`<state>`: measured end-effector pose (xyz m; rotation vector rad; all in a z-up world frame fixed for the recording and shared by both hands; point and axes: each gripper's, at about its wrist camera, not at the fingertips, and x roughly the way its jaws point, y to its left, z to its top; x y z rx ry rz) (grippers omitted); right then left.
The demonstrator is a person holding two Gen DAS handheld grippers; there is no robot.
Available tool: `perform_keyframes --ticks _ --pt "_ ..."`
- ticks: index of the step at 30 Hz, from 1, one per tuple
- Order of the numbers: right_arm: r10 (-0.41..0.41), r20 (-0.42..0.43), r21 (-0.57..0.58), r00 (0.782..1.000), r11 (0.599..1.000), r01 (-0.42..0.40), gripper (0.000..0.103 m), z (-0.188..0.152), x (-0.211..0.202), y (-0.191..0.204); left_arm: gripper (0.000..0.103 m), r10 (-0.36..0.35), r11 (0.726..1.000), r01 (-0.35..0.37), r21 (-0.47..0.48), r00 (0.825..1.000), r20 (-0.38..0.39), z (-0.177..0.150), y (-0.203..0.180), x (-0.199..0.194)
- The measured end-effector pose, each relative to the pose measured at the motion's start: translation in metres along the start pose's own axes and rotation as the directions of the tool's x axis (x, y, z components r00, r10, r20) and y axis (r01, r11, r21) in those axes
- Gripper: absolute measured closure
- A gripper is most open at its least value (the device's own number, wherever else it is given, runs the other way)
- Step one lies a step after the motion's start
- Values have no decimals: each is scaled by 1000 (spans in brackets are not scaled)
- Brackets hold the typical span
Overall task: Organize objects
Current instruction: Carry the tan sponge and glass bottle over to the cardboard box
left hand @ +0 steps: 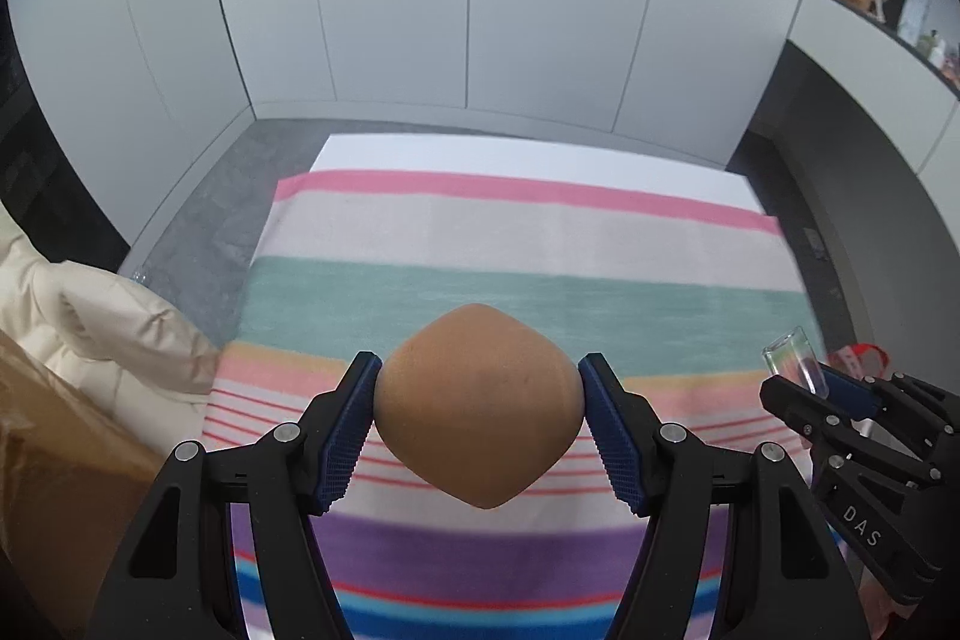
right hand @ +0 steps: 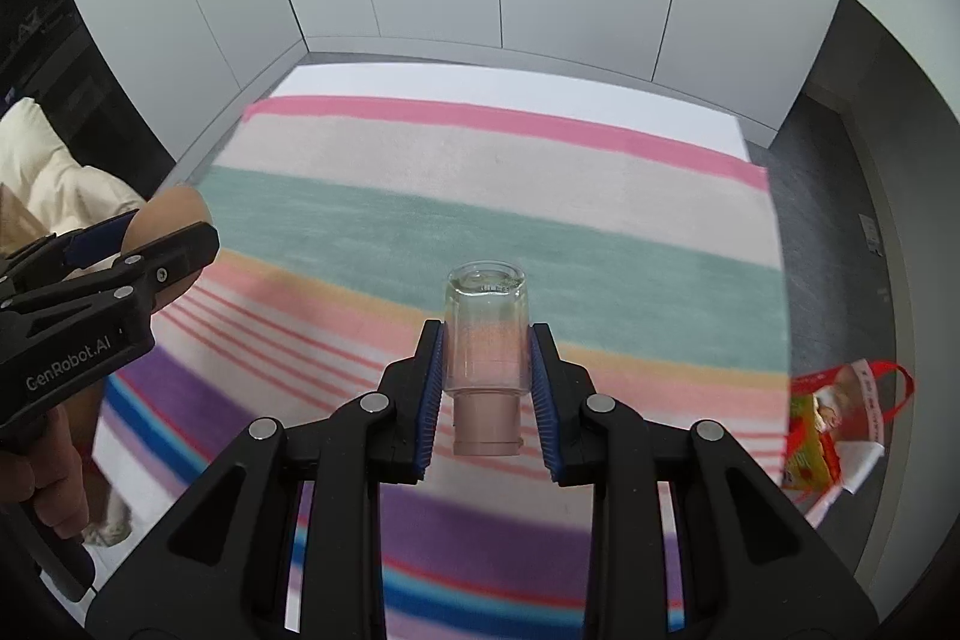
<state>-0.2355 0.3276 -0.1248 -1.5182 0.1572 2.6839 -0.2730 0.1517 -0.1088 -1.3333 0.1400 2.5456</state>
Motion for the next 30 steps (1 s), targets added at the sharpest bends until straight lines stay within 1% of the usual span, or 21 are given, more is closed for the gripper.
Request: perform_keyframes --ticks 4,9,16,20,24,28,30 --pt "-5 13 21 1000 1000 5 75 -11 -40 -6 34 -18 1000 17 11 1000 20 -4 -10 -35" --pt "-11 27 43 1000 999 10 75 -23 -77 -7 34 -43 999 42 26 998 35 -11 -20 -70" --pt "-14 49 66 999 998 11 75 -42 -130 -13 34 -63 997 60 48 996 64 -31 -34 -122" --pt "-13 64 63 998 998 9 75 -53 -156 -12 34 -94 994 89 61 992 84 -43 -38 -149" --pt "-11 75 69 997 998 6 75 -64 -177 -12 34 -102 994 99 36 988 113 -56 -35 -163" --pt "14 90 74 996 997 -21 75 -71 -186 -10 34 -116 993 114 28 988 102 -66 -32 -165" --pt "18 100 61 995 998 -24 75 -72 -186 -5 34 -120 993 117 33 987 111 -66 -31 -167"
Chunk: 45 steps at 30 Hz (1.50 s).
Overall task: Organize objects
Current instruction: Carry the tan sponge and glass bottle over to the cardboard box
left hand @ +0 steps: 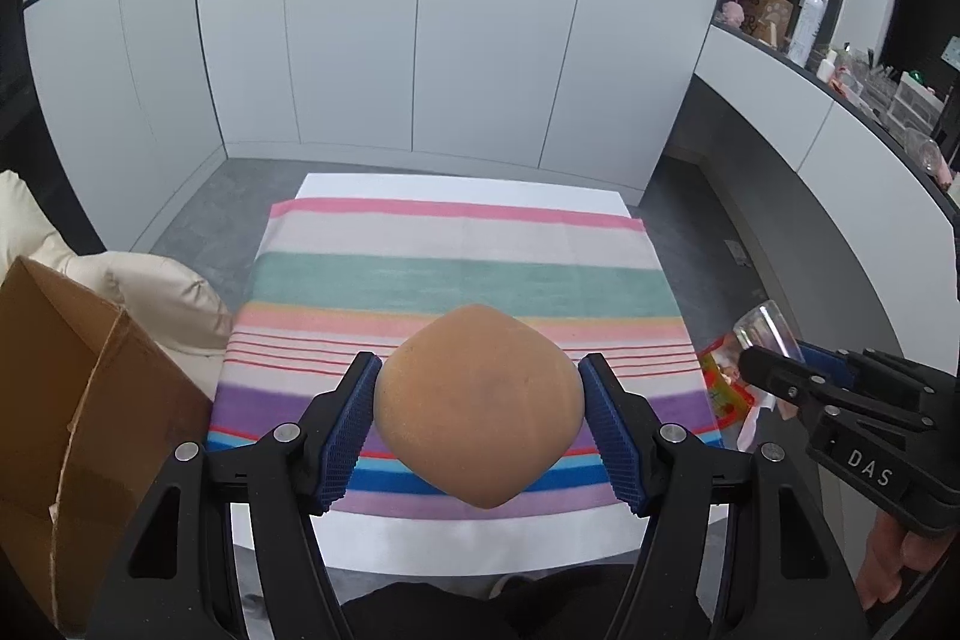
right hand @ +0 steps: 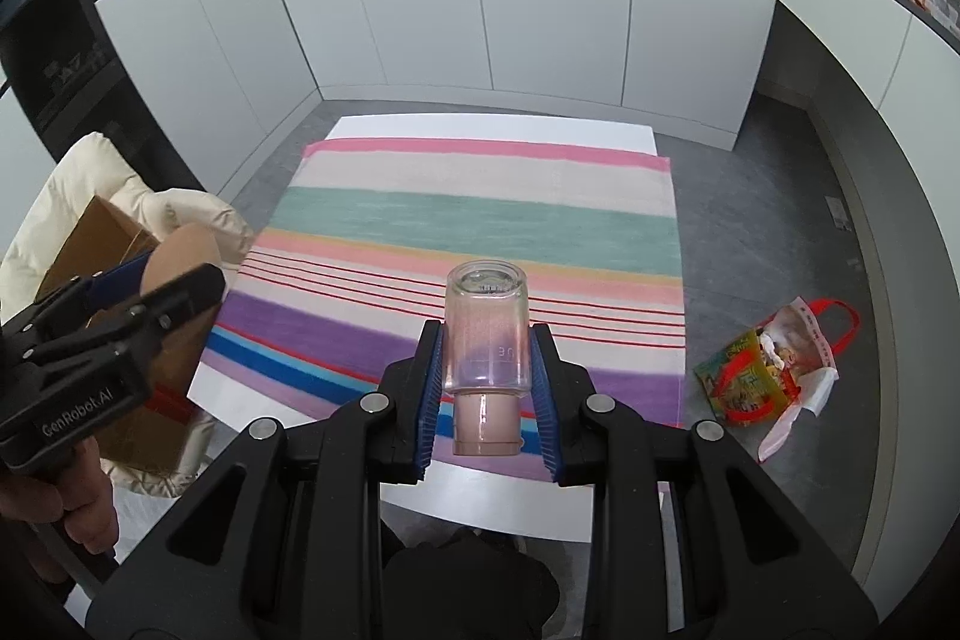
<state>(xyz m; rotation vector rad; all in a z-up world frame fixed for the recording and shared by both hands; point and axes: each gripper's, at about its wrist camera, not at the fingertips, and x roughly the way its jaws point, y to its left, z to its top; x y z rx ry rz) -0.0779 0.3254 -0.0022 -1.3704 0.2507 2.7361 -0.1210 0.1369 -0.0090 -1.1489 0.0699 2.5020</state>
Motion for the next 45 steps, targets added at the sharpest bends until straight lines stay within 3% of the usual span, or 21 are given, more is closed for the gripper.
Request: perform_keyframes --ticks 5,10,27,45 --pt "20 16 -16 1000 1000 -20 75 3 1 15 34 3 1000 -4 21 1000 27 0 5 -8" --pt "20 46 -75 999 997 -17 75 9 1 35 34 29 999 -28 -24 999 27 -2 26 -5" --pt "37 14 -133 999 991 -35 75 19 28 87 34 95 989 -94 -114 995 3 -10 88 -3" --pt "128 -6 -197 992 972 -127 75 26 48 156 34 195 966 -180 -184 979 63 -22 147 -33"
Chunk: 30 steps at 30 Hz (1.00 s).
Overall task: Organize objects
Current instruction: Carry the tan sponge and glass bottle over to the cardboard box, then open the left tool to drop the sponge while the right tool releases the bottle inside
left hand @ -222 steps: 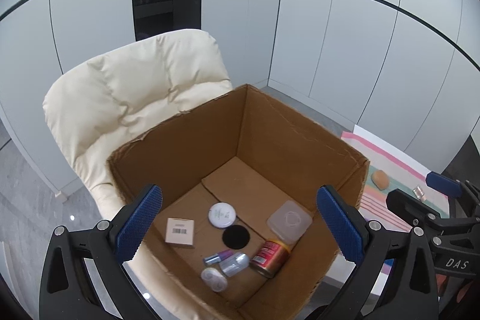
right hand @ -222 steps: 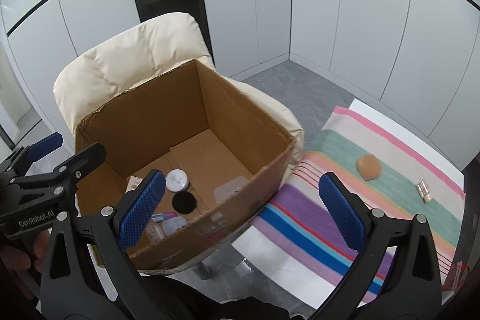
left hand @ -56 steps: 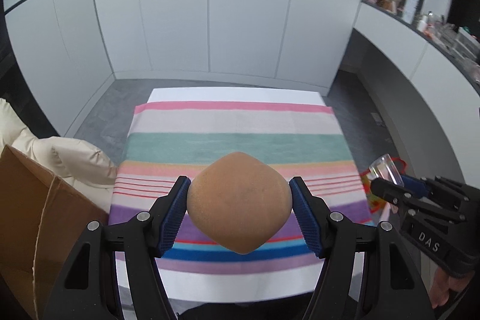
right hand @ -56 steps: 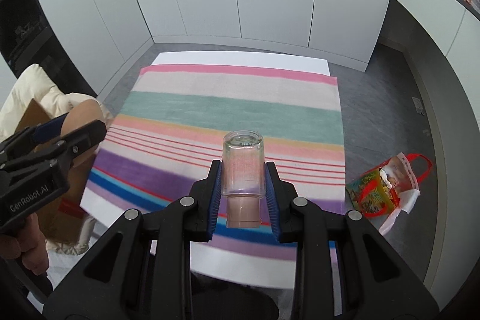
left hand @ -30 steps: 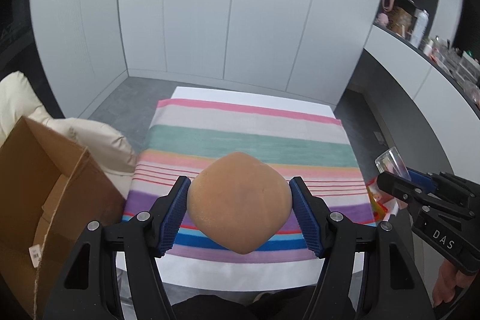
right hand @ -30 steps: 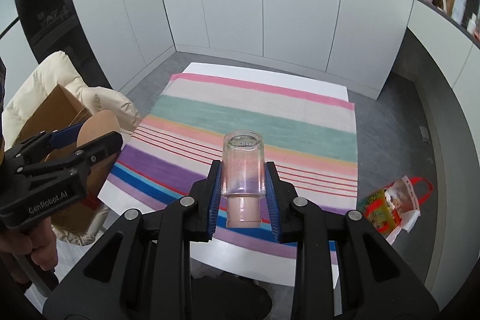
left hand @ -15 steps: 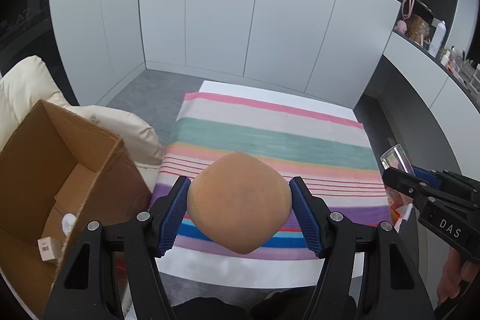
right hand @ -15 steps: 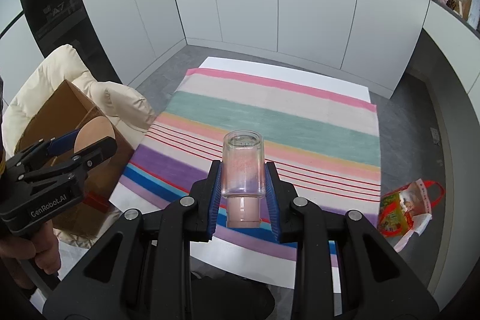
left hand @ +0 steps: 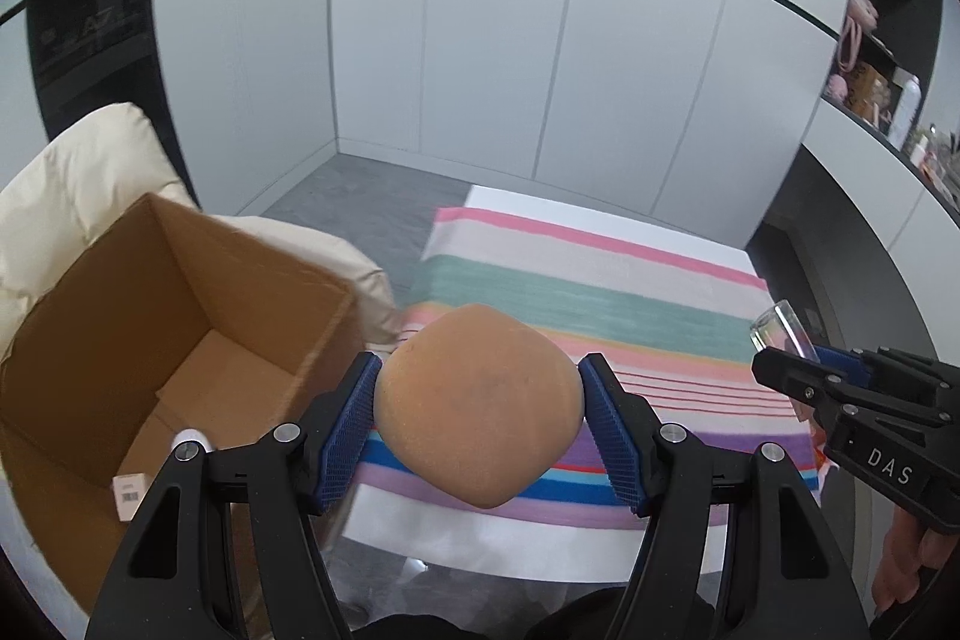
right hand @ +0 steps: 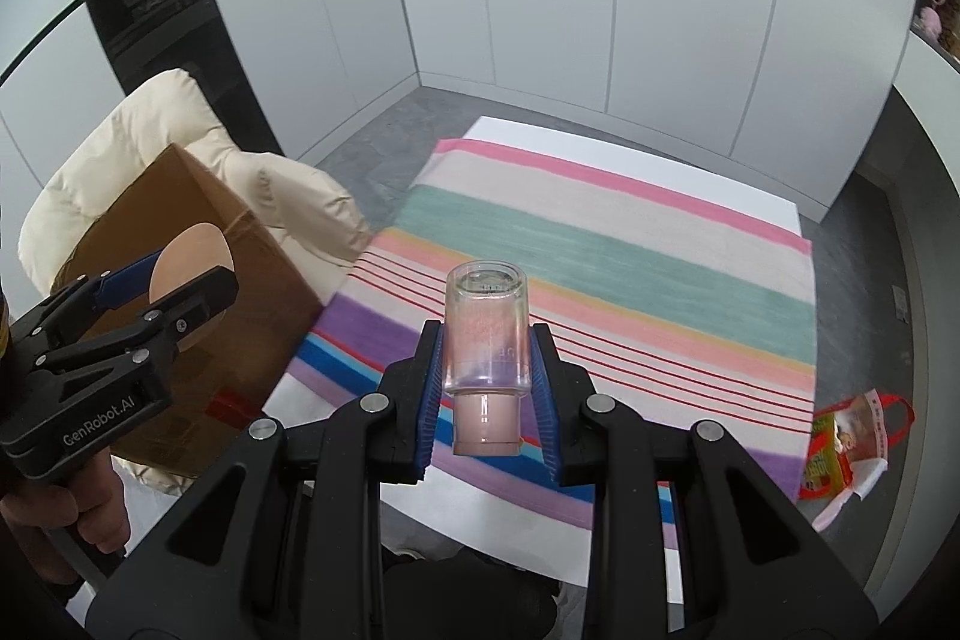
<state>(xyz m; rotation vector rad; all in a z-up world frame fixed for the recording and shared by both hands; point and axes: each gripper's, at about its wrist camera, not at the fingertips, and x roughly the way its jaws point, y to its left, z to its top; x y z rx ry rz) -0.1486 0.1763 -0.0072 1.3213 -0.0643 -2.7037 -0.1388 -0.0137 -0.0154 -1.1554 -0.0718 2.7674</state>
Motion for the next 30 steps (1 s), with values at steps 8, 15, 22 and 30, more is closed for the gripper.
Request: perform_keyframes --ticks 8,15,22,30 --pt "47 3 -62 999 997 -46 75 6 9 44 34 59 997 -58 -55 998 15 -3 45 -14" --pt "89 7 -118 996 989 -88 75 13 16 85 34 109 989 -107 -98 994 14 -11 83 -26" --pt "141 13 -175 990 975 -136 75 17 20 130 34 171 978 -167 -127 985 19 -24 118 -35" --pt "198 18 -242 980 952 -188 75 20 21 180 1 255 960 -248 -134 966 40 -37 144 -46"
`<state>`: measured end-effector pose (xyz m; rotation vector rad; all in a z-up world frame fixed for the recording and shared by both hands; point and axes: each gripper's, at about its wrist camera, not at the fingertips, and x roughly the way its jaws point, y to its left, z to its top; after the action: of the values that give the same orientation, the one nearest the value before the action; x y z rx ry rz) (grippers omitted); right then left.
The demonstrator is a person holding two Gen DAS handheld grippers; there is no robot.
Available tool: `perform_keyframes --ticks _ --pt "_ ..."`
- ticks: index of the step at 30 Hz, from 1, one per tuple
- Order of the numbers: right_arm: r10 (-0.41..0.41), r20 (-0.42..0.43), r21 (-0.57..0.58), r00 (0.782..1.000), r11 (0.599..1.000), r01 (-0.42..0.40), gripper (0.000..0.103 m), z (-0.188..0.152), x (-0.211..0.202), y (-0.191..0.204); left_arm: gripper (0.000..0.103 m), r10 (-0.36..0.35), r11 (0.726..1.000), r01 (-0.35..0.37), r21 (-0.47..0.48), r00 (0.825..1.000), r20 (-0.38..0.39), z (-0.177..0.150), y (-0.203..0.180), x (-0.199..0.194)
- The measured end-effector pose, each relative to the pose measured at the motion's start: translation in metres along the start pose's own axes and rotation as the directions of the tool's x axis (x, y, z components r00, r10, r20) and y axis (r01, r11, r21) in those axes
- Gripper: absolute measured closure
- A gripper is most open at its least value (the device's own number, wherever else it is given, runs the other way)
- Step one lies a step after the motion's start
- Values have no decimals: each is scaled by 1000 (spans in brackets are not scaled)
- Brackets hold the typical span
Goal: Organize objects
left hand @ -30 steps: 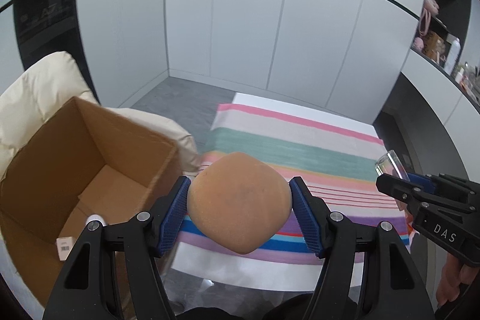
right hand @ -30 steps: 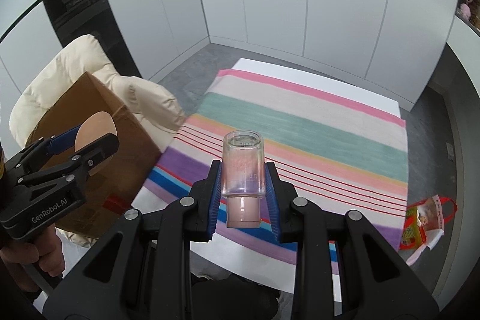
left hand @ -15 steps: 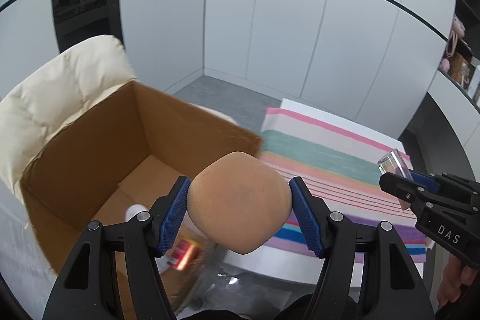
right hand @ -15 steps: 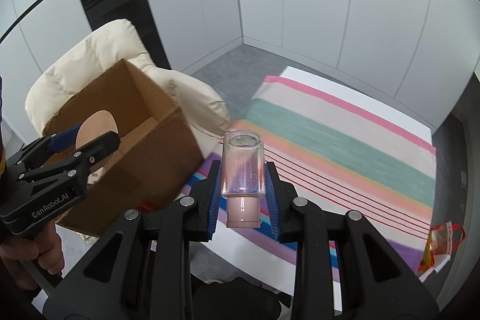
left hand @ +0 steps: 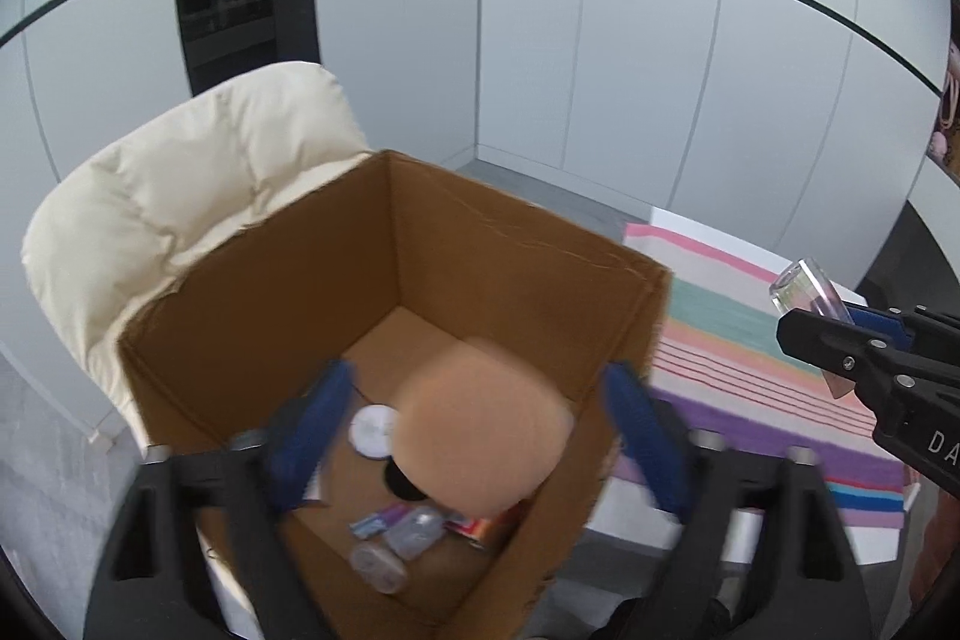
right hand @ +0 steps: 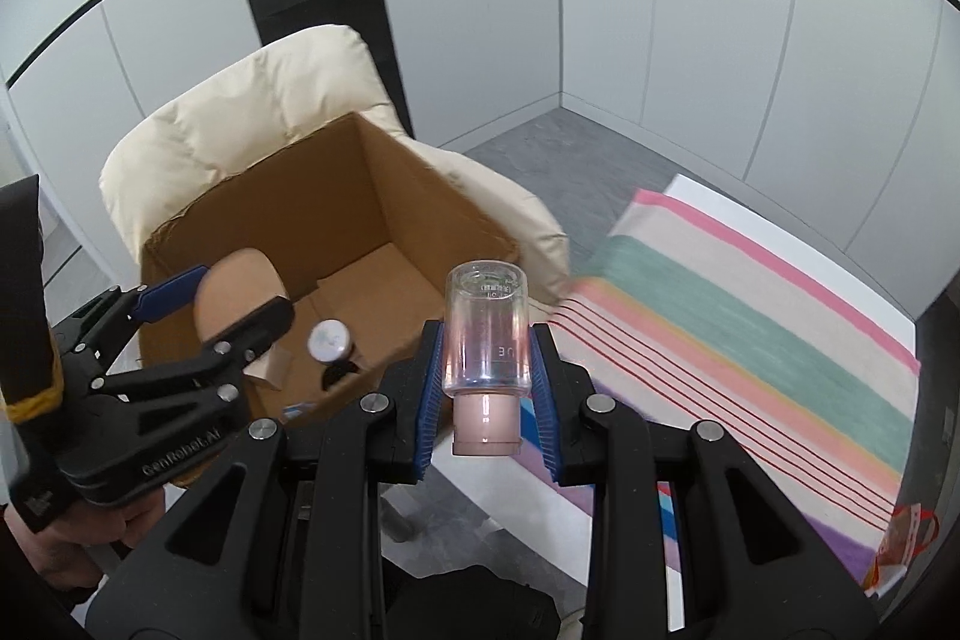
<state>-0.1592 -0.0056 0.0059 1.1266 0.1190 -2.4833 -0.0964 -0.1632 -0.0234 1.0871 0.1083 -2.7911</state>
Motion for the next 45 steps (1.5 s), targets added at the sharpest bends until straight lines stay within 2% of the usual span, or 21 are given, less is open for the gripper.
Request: perform_keyframes --ticks 4,11,16,22,28,30,32,33,36,39,40,45 --pt "21 1 -23 1000 1000 -21 75 5 4 17 0 23 1000 -22 -17 999 38 0 18 -15" --pt "58 1 -63 998 996 -58 75 10 13 48 0 63 991 -61 -116 998 14 -4 63 -23" --pt "93 -12 -78 996 992 -94 75 15 21 68 0 102 985 -98 -139 995 18 -11 86 -35" --pt "105 -53 -118 993 987 -111 74 13 33 92 0 113 979 -109 -174 994 9 -16 105 -42" --pt "118 -44 -103 992 987 -122 73 14 36 97 0 123 976 -120 -183 992 6 -19 113 -46" --pt "106 -45 -100 993 989 -110 66 15 37 97 0 122 976 -119 -182 992 6 -18 113 -45" --pt "94 -29 -84 995 992 -96 48 19 34 93 0 121 977 -120 -177 993 -3 -19 111 -43" --pt "84 -14 -74 996 994 -85 34 20 33 90 0 119 977 -119 -179 993 -7 -19 111 -43" --pt "80 12 -44 997 996 -79 23 21 26 81 0 105 976 -104 -192 994 -7 -15 109 -42" --pt "45 22 -31 999 999 -44 3 20 22 70 0 102 978 -99 -186 995 5 -9 103 -42" --pt "31 29 -22 999 999 -31 0 20 20 66 0 100 979 -98 -181 995 6 -8 100 -41" --pt "13 45 20 999 1000 -14 0 18 8 41 0 90 983 -87 -164 996 8 2 83 -36"
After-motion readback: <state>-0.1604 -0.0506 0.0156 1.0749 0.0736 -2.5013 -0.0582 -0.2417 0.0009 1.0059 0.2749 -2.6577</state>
